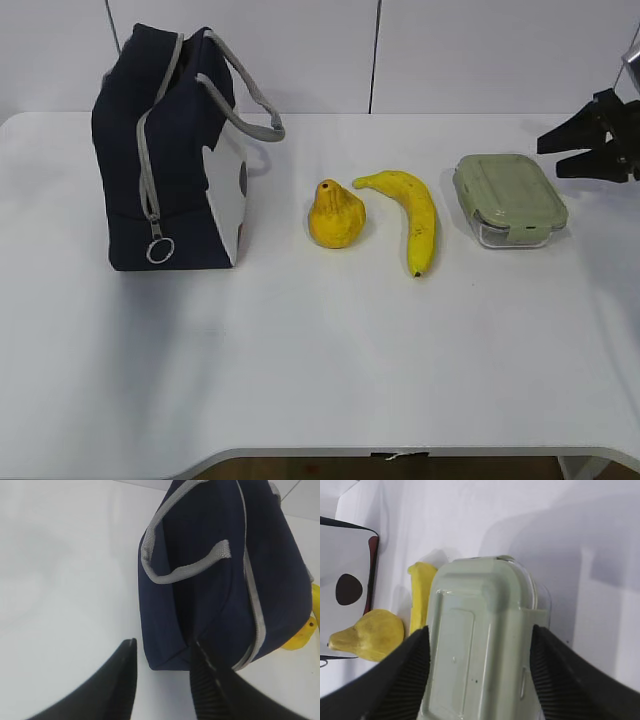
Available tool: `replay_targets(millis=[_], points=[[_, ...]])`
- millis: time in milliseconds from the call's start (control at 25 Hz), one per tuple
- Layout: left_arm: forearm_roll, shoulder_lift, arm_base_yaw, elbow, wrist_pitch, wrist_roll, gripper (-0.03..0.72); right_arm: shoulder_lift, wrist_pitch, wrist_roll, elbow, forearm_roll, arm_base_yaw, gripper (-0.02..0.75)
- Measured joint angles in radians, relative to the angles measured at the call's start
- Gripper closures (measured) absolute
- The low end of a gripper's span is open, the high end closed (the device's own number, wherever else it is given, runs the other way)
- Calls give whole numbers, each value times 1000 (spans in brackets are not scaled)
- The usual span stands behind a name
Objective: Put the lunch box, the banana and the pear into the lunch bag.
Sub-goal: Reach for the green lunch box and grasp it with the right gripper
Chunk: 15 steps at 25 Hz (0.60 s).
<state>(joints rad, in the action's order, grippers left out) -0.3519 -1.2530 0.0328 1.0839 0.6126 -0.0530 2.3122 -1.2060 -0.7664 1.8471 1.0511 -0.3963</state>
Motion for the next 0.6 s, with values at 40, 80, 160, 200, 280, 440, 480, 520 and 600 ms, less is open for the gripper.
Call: replay_targets(millis=[40,80,160,200,280,440,480,520,600], points=[[0,0,0,0,0,0,411,0,0,-2,0,-13,0,237],[0,0,0,0,0,0,411,0,2,-2,0,-31,0,237],[0,0,0,0,0,0,411,0,2,-4,0,-71,0,237],[0,0,0,0,0,0,411,0,2,-4,0,-88,0,237],[0,0,0,0,0,0,411,0,2,-4,0,-103,0,237],[0,0,0,0,0,0,411,6,2,-4,0,-109,0,237],[0,0,0,0,0,0,411,10,2,-4,0,-109,0,237],[0,0,0,0,0,0,411,13,2,-4,0,-112,0,237],[0,0,0,0,0,0,411,15,2,-4,0,-112,0,237]])
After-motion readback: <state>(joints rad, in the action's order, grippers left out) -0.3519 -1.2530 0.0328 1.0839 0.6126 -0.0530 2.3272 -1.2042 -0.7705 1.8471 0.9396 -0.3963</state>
